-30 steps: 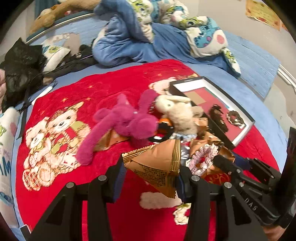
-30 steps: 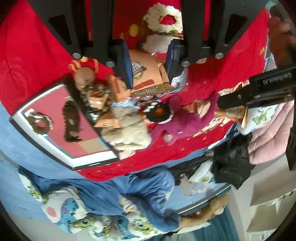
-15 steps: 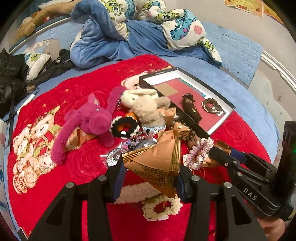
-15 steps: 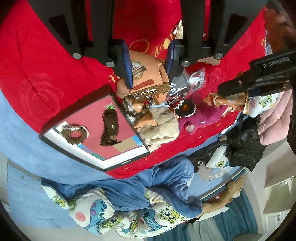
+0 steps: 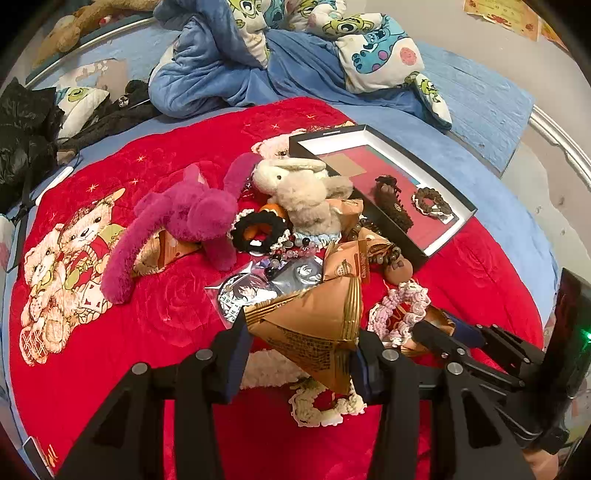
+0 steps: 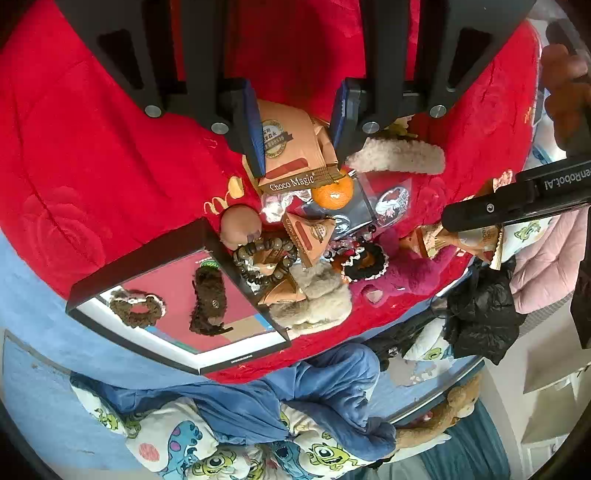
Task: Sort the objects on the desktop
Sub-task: 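Carry gold packet with left gripper while right gripper carries Choco Magic packet toward the black box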
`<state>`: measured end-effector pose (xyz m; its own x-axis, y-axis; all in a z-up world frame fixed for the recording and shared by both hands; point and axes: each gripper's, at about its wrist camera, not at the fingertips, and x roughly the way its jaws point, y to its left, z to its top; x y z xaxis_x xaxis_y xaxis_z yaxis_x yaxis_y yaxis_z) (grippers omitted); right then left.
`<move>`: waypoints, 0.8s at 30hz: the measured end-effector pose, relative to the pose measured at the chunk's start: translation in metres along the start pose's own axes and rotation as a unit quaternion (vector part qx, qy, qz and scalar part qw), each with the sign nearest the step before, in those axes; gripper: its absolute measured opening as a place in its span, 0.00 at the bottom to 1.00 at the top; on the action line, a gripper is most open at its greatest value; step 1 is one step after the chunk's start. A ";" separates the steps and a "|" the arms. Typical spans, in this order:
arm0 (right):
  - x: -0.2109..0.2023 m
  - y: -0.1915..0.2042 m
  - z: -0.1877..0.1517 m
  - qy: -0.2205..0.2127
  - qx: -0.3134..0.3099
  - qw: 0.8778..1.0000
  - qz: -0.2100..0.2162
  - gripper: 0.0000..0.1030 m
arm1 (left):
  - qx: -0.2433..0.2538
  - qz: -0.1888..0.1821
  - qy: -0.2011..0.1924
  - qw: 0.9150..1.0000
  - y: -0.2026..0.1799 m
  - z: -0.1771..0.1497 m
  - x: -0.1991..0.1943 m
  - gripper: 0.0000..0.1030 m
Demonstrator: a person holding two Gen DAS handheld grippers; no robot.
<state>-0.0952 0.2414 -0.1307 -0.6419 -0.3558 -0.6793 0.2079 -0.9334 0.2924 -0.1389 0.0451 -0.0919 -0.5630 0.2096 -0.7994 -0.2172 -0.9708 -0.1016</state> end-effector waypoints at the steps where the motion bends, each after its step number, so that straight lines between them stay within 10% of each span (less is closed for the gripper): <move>1: -0.003 0.000 0.000 0.000 0.000 1.000 0.004 0.30 | 0.000 0.000 0.000 1.000 0.000 0.000 0.000 0.46; 24: -0.026 0.006 -0.007 0.001 -0.005 1.000 0.011 0.30 | -0.004 -0.008 0.009 1.000 0.002 -0.003 0.004 0.46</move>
<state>-0.0719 0.2448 -0.1162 -0.6352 -0.3771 -0.6740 0.2306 -0.9255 0.3005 -0.1391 0.0436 -0.0965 -0.5458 0.2230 -0.8077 -0.2193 -0.9684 -0.1192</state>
